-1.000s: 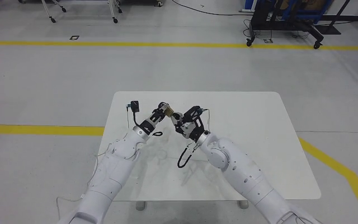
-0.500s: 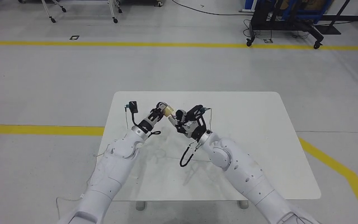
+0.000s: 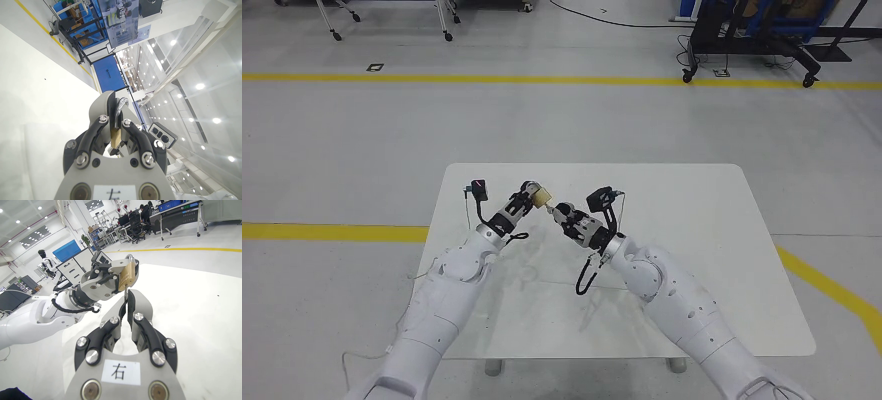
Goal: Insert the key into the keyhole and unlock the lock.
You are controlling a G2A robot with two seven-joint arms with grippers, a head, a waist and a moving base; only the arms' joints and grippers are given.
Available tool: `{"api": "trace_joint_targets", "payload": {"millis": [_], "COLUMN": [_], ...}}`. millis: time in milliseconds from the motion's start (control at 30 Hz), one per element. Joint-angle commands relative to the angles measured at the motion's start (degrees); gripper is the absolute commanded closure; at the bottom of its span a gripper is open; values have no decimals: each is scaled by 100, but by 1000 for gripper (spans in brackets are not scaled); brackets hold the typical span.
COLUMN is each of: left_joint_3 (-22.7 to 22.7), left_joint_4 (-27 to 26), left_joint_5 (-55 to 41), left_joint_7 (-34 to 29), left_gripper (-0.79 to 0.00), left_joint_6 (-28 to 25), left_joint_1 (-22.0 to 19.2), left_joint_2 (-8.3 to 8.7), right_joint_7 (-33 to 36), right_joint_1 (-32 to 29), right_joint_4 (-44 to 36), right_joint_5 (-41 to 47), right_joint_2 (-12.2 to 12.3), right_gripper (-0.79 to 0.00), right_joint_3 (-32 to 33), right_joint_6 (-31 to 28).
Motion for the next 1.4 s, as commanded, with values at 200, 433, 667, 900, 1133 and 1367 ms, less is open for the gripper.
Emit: {"api": "trace_joint_targets", "payload": {"millis": [200,433,667,900,1133,1367], "left_joint_3": [-13,-1,-85,-104,-42,-39], "left_joint_4": [-63,-90,44,85,164,276], "left_joint_5": [59,99,-164,-379,-962,-1153], "left_joint_7": [-52,-112,-190,-199,-358,-524], "left_gripper": [0,0,0,0,0,0], "left_joint_6": [38,58,110,101,1,-219], "left_joint_1": [47,61,25,15,8,-57], "left_joint_2": [1,-5,-12,-40,-123,-159], "right_joint_7": [50,18,60,172,1256,2564], "right_joint_1": [155,230,237,112,53,206], "right_joint_4": [223,348,385,311,415,660], "right_joint_5": [249,349,392,869,2937,4635], "right_joint_2": [-60,-93,-98,-107,-97,-128], "right_gripper": [0,-86,-785,-785,-416,-351], "right_joint_3": [-43,-43,-43,-23,220,231], "right_joint_6": [-123,-211,-224,-435,-980,-669]}}
